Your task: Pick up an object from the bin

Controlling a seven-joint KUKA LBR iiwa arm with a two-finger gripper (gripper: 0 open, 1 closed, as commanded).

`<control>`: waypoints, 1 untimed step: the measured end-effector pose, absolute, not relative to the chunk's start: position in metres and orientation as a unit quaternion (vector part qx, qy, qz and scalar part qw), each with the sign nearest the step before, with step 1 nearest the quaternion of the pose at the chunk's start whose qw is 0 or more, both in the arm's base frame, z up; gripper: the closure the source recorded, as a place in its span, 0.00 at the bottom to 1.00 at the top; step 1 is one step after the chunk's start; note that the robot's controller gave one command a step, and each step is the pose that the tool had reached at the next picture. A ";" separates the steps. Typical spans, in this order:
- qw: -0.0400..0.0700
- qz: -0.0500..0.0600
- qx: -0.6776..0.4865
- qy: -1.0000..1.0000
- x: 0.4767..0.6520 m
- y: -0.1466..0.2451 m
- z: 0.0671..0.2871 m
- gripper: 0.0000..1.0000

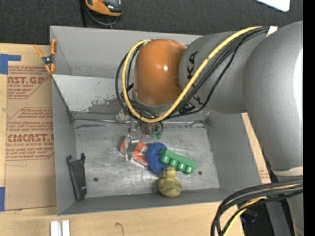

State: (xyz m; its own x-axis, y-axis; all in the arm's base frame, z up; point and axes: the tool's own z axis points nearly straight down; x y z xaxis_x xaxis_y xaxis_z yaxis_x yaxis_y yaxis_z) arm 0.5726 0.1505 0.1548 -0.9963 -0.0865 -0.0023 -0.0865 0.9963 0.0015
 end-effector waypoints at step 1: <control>-0.001 -0.001 -0.106 0.994 0.530 0.131 0.170 0.00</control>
Offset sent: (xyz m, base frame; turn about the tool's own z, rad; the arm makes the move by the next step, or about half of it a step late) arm 0.0054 -0.0765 -0.0848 -0.1156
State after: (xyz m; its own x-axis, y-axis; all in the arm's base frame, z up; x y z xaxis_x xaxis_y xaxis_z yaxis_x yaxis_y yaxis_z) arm 0.5296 0.1315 0.1698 -0.9777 -0.2099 0.0017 -0.2099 0.9777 -0.0011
